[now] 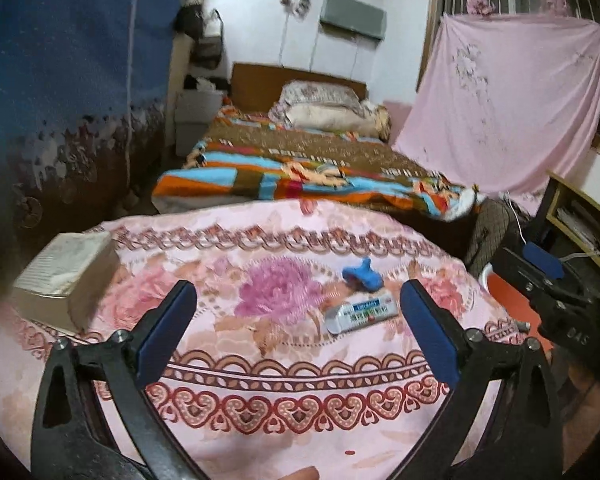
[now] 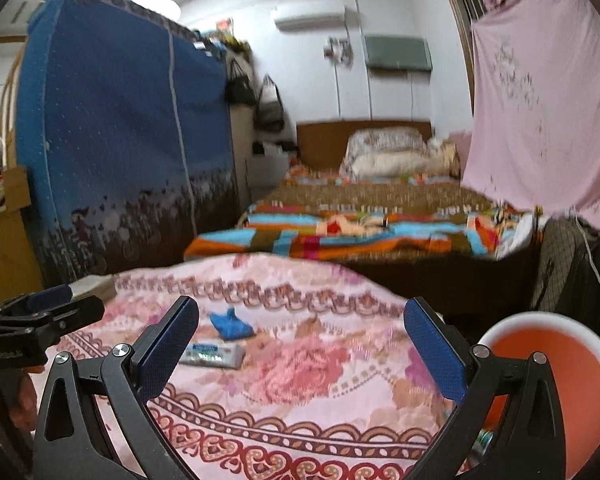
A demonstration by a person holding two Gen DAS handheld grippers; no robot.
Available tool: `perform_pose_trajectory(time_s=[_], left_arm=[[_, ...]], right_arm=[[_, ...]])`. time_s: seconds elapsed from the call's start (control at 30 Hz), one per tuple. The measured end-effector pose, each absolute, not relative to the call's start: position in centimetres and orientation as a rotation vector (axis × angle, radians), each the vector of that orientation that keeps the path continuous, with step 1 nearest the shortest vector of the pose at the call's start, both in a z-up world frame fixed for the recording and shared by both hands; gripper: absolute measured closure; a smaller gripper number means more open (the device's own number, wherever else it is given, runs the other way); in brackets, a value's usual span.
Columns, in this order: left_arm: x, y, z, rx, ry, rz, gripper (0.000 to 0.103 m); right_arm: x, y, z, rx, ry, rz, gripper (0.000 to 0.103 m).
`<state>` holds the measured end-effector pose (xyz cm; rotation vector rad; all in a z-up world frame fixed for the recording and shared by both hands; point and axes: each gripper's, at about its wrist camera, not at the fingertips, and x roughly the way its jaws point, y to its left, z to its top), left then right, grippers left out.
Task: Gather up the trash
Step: 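Move both tools back over the toothpaste tube and blue piece on the bed, then grasp the white toothpaste tube with the left tool while the right tool grasps the blue piece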
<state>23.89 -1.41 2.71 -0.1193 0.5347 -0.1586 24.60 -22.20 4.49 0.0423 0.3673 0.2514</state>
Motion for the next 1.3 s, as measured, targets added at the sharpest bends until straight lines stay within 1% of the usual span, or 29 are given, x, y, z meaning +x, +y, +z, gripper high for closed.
perform_pose_trajectory(time_s=[0.07,0.13,0.17,0.23,0.33,0.47,0.57,0.7,0.8,0.9,0.97,1.0,1.1,1.13,1.3], left_arm=[[24.7,-1.9,2.2,-0.096,0.583,-0.175,0.02],[25.8,-2.7,1.3,-0.066,0.652,-0.198,0.029],[26.2,-3.0,0.9,-0.055,0.683,-0.211,0.032],[26.7,-3.5,0.2,-0.039,0.732,-0.232,0.044],[27.7,-4.3,-0.7,-0.009,0.796,-0.255,0.054],[28.2,-5.3,-0.7,0.054,0.792,-0.269,0.055],[28.2,-6.8,-0.7,0.173,0.765,-0.295,0.057],[28.6,-8.0,-1.3,0.276,0.783,-0.339,0.071],[28.8,-8.1,-1.3,0.298,0.781,-0.348,0.074],[29.0,-7.9,-1.3,0.298,0.785,-0.354,0.079],[29.1,-7.8,-1.3,0.291,0.784,-0.36,0.086],[29.2,-7.8,-1.3,0.29,0.784,-0.364,0.092],[29.2,-7.8,-1.3,0.29,0.787,-0.372,0.098],[29.2,-7.8,-1.3,0.288,0.788,-0.376,0.102],[28.8,-7.5,-1.2,0.26,0.791,-0.4,0.103]], right_arm=[[25.5,-22.2,4.0,0.051,0.43,0.247,0.0],[26.8,-22.3,3.1,0.06,0.519,0.237,0.0],[27.5,-22.4,2.7,0.066,0.565,0.226,0.0],[28.8,-22.7,1.7,0.087,0.654,0.21,0.0],[30.0,-23.7,0.4,0.148,0.743,0.199,0.0],[30.3,-25.0,-0.3,0.228,0.777,0.2,0.0],[30.3,-25.4,-0.4,0.248,0.785,0.203,0.0],[30.7,-25.1,-0.3,0.237,0.802,0.198,0.0],[31.0,-24.9,-0.3,0.227,0.814,0.194,0.0],[31.1,-24.8,-0.3,0.224,0.819,0.193,0.0],[31.2,-24.8,-0.3,0.225,0.82,0.194,0.0],[31.1,-24.8,-0.3,0.225,0.819,0.193,0.0],[31.2,-24.8,-0.3,0.224,0.82,0.193,0.0],[31.2,-24.8,-0.3,0.224,0.82,0.193,0.0],[31.1,-24.8,-0.3,0.224,0.82,0.193,0.0]])
